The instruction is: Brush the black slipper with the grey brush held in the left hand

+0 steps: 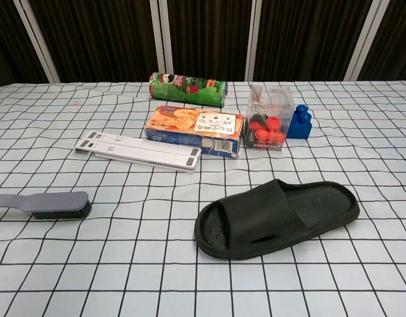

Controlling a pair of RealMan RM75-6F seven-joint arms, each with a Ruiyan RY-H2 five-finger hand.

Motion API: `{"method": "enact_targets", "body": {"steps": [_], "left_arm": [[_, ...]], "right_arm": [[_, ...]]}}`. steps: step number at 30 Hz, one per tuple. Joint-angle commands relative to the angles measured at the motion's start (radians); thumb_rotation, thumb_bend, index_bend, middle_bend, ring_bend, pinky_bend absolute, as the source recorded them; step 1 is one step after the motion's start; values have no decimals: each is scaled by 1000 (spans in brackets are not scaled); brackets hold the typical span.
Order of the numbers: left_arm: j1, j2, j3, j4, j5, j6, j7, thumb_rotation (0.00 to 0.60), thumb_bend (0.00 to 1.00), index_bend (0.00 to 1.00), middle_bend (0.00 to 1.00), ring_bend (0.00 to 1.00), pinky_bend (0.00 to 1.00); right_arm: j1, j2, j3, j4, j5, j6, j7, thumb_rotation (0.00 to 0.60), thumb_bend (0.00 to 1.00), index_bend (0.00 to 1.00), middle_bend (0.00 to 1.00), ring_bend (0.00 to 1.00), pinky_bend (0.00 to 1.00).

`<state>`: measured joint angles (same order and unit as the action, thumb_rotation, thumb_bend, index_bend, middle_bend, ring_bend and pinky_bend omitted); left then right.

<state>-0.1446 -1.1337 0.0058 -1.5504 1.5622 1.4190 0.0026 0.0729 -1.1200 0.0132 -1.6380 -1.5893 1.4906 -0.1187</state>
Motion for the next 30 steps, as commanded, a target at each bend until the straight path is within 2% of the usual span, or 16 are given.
{"method": "enact_targets", "body": {"steps": [1,5,8,11,14,18,23,30], "left_arm": [[-1,-3,0,0,-2,-3,0,600,45,0,0,0,0],[-8,-8,4,2,0,-18,5,600,115,0,16,0,10],[-29,-5,8,6,3,-56,37,600,157,3,115,43,62],[-73,-19,-20,3,-14,-105,54,600,200,37,248,152,109],[-140,-34,-47,3,-35,-194,87,600,218,101,297,177,191],[-203,-86,-78,4,-69,-269,155,600,218,139,340,194,206],[-256,-200,-93,47,-90,-320,167,600,218,143,343,208,235],[-285,-297,-62,112,-83,-360,165,600,223,150,307,208,282]], "right_arm": [[0,0,0,1,1,0,0,600,322,0,0,0,0],[0,2,2,-1,7,-4,3,600,322,0,0,0,0],[0,7,3,-2,16,-9,7,600,322,0,0,0,0],[1,13,11,-3,25,-7,17,600,322,0,0,0,0],[2,18,12,-9,27,-11,28,600,322,0,0,0,0],[3,25,13,-15,23,-9,35,600,323,0,0,0,0],[1,36,13,-23,27,-8,47,600,322,0,0,0,0],[-14,60,22,-41,56,6,62,600,322,0,0,0,0]]}}
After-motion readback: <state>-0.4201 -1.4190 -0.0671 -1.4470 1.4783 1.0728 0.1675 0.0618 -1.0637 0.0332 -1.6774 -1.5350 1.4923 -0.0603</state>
